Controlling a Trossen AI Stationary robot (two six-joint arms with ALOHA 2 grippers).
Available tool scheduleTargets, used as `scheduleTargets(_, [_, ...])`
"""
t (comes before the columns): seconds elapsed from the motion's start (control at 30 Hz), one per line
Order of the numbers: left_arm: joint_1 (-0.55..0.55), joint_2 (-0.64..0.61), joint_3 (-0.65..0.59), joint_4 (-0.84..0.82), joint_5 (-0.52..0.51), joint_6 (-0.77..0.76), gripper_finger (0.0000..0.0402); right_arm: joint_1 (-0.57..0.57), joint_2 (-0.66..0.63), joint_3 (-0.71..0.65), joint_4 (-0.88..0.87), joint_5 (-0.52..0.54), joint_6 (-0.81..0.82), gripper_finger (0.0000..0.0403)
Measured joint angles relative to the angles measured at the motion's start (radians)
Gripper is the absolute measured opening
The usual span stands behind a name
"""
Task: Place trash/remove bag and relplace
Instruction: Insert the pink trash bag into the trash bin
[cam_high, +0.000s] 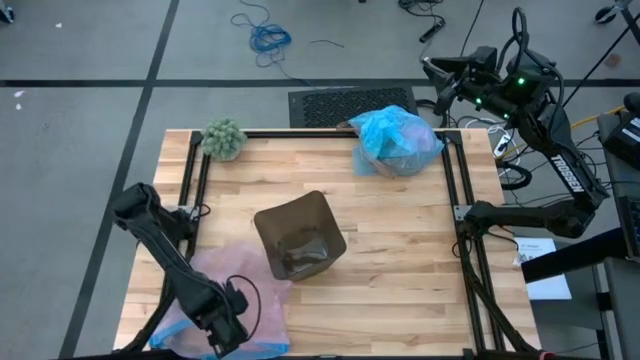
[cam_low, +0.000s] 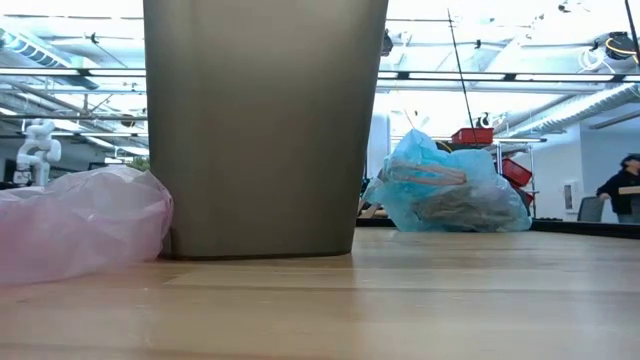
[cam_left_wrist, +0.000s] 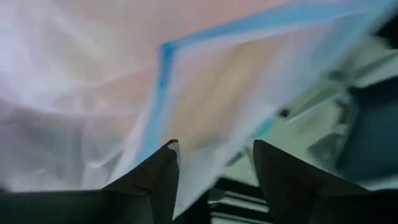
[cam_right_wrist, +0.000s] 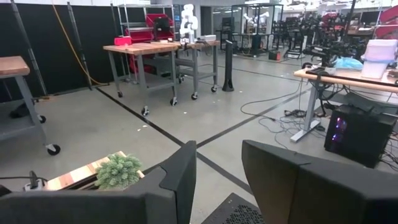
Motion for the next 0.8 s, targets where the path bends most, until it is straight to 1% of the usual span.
scheduleTargets(0.07, [0.0,0.028,-0.026,-0.026,0.046,-0.014,0.02,0.0,0.0,0.0,0.002,0.0,0.0,0.0123])
scheduleTargets(0.13, [-0.001,0.053,-0.045,-0.046,0.064,-0.02,0.0198,0.0,0.0,0.0,0.006,0.0,-0.001,0.0123])
scheduleTargets(0.2, [-0.001,0.07,-0.055,-0.037,0.065,-0.019,0.0184,0.0,0.0,0.0,0.006,-0.001,-0.008,0.0123])
scheduleTargets(0.23, [-0.001,0.075,-0.056,-0.026,0.063,-0.019,0.0171,0.0,0.0,0.0,0.006,-0.001,-0.008,0.0123])
scheduleTargets(0.3, [0.0,0.079,-0.056,0.011,0.05,-0.019,0.0131,0.0,0.0,0.0,0.006,-0.001,-0.008,0.0123])
scheduleTargets(0.4, [0.01,0.073,-0.056,0.095,0.046,-0.032,0.0036,0.0,0.0,0.0,0.006,-0.002,-0.008,0.0123])
scheduleTargets(0.43, [0.014,0.065,-0.053,0.121,0.043,-0.051,0.0018,0.0,0.0,0.0,0.006,-0.002,-0.008,0.0123])
scheduleTargets(0.53, [0.022,0.028,-0.01,0.141,0.016,-0.105,0.0005,0.0,0.0,0.0,0.006,-0.004,-0.008,0.0123])
scheduleTargets(0.6, [0.025,-0.003,0.038,0.121,-0.032,-0.144,0.0003,0.0,0.0,0.0,0.006,-0.007,-0.008,0.0123])
scheduleTargets(0.7, [0.024,-0.043,0.113,-0.012,-0.117,-0.206,0.0002,0.0,0.0,0.0,0.006,-0.007,-0.008,0.0123])
scheduleTargets(0.77, [0.025,-0.053,0.155,-0.15,-0.137,-0.213,0.0002,0.0,0.0,0.0,0.005,-0.007,-0.01,0.0123])
scheduleTargets(0.8, [0.026,-0.054,0.166,-0.198,-0.137,-0.187,0.0002,0.0,0.0,0.0,0.005,-0.007,-0.016,0.0123])
